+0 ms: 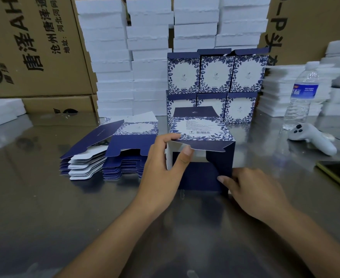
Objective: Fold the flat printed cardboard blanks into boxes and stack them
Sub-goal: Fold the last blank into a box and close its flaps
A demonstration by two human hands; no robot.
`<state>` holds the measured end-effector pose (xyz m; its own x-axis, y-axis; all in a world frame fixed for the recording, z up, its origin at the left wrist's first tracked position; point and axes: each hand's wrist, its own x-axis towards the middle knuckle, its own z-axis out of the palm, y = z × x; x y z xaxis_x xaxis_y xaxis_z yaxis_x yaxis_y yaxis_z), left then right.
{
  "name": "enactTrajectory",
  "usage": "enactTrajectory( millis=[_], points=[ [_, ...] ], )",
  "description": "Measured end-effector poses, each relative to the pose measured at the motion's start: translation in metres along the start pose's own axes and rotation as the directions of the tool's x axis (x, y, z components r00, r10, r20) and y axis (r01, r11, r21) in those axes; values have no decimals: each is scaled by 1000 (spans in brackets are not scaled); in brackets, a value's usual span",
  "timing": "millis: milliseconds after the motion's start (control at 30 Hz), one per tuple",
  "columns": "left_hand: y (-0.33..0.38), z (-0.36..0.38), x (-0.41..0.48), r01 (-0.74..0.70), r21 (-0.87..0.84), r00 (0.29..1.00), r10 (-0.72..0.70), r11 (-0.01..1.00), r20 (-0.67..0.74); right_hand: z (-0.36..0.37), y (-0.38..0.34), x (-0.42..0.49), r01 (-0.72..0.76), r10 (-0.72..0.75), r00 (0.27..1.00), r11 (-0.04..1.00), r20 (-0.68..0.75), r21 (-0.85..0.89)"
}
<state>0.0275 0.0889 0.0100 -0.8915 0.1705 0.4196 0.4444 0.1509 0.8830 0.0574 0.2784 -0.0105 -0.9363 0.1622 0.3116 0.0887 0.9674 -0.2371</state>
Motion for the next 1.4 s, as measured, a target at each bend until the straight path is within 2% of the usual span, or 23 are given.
enactTrajectory(
  millis=[200, 400, 633, 900, 967, 1167, 1233, 1300, 1400],
  points=[
    [1, 0, 0, 11, -9, 1000, -11, 1000, -9, 0, -1, 1, 6, -6, 1000, 1000, -18, 3],
    [6, -6, 4, 44, -70, 997, -48, 997, -53, 0, -5, -1, 39, -40, 999, 999, 25, 32],
    [6, -6, 4, 85, -88, 994, -90, 992, -54, -1, -3, -1, 71, -71, 997, 997, -30, -7],
    [7, -14, 11, 146, -149, 973, -169, 978, -159, -1, -4, -1, 184, -169, 979, 973, -112, 139],
    [7, -15, 11, 150, -159, 972, -175, 976, -154, -2, -4, -1, 216, -200, 972, 968, -123, 132],
    [6, -14, 10, 123, -131, 980, -142, 984, -140, -2, -2, -2, 168, -155, 979, 982, -136, 87],
    [6, -15, 10, 106, -134, 982, -124, 985, -142, -2, -2, 0, 118, -99, 980, 988, -173, 103],
    [5, -15, 10, 86, -121, 987, -101, 989, -122, -2, -2, 1, 81, -31, 963, 981, -269, 176],
    [3, -11, 7, 40, -73, 998, -44, 997, -55, -6, -7, 1, 231, -49, 880, 914, -473, 334]
  ],
)
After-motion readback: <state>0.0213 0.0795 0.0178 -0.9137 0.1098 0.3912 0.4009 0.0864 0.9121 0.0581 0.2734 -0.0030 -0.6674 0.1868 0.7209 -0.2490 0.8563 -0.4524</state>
